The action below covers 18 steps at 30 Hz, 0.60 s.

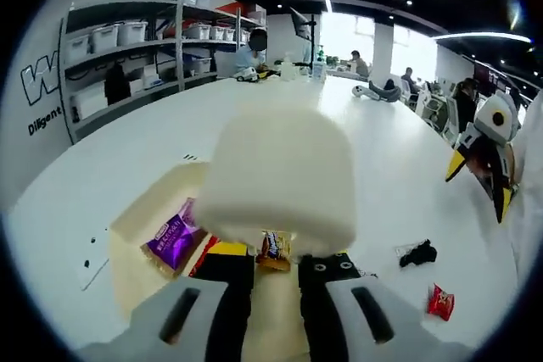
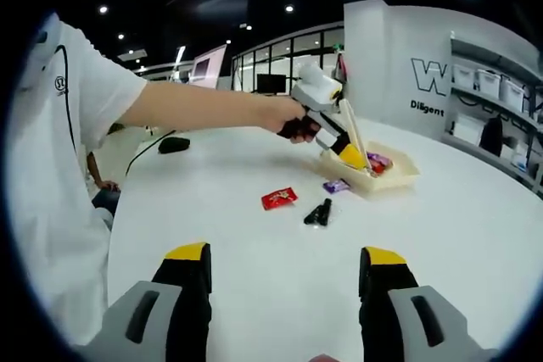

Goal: Place the target food into the container with the food tongs after gripping and lifting it, then release it inside without dropping or visibly crushing the food.

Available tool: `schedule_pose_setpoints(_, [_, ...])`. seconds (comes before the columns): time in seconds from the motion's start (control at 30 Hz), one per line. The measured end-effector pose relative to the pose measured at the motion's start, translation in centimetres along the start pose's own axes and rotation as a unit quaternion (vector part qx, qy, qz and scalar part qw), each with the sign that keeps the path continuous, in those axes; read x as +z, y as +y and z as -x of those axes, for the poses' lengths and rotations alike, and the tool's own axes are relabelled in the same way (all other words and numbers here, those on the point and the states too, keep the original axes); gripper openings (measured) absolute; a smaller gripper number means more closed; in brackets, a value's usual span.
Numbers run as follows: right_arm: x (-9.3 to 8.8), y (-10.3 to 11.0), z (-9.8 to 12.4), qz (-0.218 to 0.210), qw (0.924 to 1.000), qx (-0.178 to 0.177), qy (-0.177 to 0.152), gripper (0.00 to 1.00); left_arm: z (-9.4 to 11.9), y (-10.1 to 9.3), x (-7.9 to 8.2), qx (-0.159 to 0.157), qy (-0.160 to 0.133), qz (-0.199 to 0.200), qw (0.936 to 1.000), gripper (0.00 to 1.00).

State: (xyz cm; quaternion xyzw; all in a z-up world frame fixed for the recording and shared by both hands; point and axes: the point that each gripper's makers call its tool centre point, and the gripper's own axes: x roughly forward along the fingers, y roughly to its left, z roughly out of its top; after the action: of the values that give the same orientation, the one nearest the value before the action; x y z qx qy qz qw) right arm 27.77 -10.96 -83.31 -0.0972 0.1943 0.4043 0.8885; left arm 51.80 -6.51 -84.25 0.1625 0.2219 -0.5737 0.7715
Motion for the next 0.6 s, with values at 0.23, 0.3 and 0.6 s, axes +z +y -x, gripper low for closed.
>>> schedule_pose_setpoints(0.23, [-0.04,0.06,0.00,0.000,1.0000,0.000,0.000,0.68,-0.09,-0.02,0.14,-0.003,0.014,-0.037,0.9992,0.19])
schedule_pose_setpoints(0.3, [-0.08,0.06,0.01,0.001,1.0000,0.000,0.001,0.68,-0.16,-0.01,0.24,-0.003,0.016,-0.048,0.9987,0.19])
schedule_pose_setpoints(0.6, [-0.04,0.12,0.01,0.000,1.0000,0.000,0.000,0.68,-0.18,-0.22,0.37,-0.002,0.029,-0.086,0.9958,0.20])
